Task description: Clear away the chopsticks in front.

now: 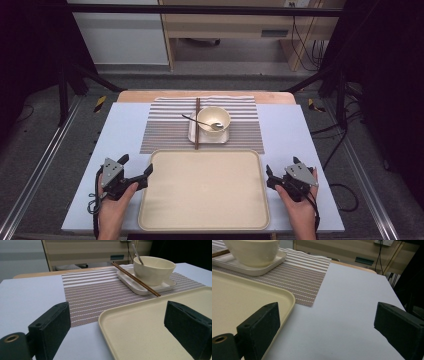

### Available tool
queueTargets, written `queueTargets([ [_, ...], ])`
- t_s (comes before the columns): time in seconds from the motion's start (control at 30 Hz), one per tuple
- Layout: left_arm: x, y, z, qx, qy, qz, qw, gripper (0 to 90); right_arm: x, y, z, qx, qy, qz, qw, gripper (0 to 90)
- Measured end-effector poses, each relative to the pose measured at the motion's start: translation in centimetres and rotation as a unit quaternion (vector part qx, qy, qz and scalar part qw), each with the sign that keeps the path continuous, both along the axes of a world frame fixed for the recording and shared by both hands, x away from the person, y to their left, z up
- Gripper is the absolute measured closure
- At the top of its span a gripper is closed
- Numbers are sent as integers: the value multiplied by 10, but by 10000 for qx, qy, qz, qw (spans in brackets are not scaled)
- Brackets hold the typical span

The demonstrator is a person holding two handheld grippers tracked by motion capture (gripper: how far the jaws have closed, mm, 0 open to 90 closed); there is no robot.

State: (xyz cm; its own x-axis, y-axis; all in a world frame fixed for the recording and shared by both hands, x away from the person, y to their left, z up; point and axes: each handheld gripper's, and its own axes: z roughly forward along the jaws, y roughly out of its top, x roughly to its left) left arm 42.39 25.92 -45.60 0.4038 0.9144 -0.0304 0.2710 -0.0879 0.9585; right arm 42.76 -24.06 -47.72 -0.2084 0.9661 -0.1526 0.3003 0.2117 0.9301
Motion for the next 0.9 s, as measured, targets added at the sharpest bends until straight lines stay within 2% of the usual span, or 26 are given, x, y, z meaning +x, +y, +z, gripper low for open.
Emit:
queueTargets([
  [0.3, 1, -4, -1, -34, 15, -98, 9999, 68, -1, 0, -1, -3, -2, -42, 10000, 74],
  [0.43, 2, -7, 0, 21, 37, -114, 9999, 69, -2, -2, 0, -19, -59, -89, 9999, 79],
  [0.53, 2, -11, 3, 96, 93, -225, 9997, 69, -3, -3, 1, -6, -82, -152, 9999, 83],
  [0.57, 3, -13, 6, 212, 115, -252, 9994, 70, -4, -4, 1, 2, -85, -194, 9998, 85],
  [0.6, 3, -16, 9, 230, 113, -231, 9994, 77, -5, -4, 2, 50, -77, -264, 9996, 100],
  [0.67, 4, -20, 18, 163, 65, -280, 9995, 78, -5, -4, 2, 48, -78, -294, 9995, 104],
  [0.77, 8, -32, 37, 358, -33, -364, 9987, 81, -7, -5, 6, 72, -139, -372, 9992, 121],
  [0.9, 19, -51, 65, 566, -23, -545, 9969, 85, -7, -4, 7, 89, -119, -423, 9990, 126],
])
